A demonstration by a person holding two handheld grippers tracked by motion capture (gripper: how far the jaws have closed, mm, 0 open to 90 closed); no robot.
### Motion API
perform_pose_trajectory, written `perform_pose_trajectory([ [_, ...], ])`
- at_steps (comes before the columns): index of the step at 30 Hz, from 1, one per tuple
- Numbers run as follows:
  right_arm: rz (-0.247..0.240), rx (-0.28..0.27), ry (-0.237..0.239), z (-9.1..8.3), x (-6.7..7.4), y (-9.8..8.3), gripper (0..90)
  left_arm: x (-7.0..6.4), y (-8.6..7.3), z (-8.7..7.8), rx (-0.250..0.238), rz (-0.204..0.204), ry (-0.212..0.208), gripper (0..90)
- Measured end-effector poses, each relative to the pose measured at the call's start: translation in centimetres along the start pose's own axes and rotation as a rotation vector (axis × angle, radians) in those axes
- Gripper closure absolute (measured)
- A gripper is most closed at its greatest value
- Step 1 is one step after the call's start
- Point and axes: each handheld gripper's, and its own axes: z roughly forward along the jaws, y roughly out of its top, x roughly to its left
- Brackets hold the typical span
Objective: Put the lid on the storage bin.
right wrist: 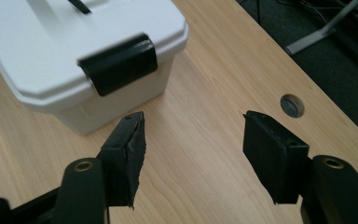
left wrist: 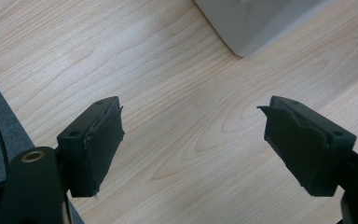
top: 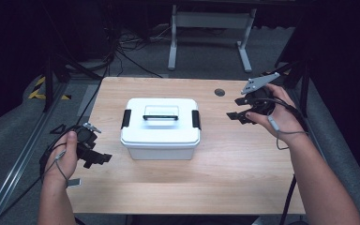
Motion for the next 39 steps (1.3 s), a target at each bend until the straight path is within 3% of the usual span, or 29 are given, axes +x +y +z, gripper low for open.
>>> perform_pose_trajectory([
  [4, 0.009, 0.046, -0.007, 0.7, -0.4, -1.3, 39.7, 0.0, -0.1, -0.1, -0.002, 0.0, 0.002, 20.0],
  [6, 0.018, 0.047, -0.002, 0.8, -0.5, -1.6, 39.7, -0.1, -0.2, -0.1, 0.0, -0.004, 0.003, 20.0],
  [12, 0.063, 0.03, -0.007, 2.4, -0.8, -5.1, 38.5, -0.2, -0.3, 0.0, 0.005, -0.006, 0.004, 20.0],
  [21, 0.134, 0.027, -0.005, 3.8, -0.3, -9.4, 38.6, -0.6, 0.0, 0.5, 0.023, 0.002, -0.003, 20.0],
  [28, 0.16, 0.094, 0.01, 5.2, -0.6, -11.1, 38.5, -0.8, 0.4, 0.8, 0.033, 0.014, -0.002, 20.0],
  [39, 0.174, 0.143, 0.024, 6.5, -0.8, -12.3, 38.5, -0.7, 0.5, 0.8, 0.034, 0.03, 0.0, 19.9],
])
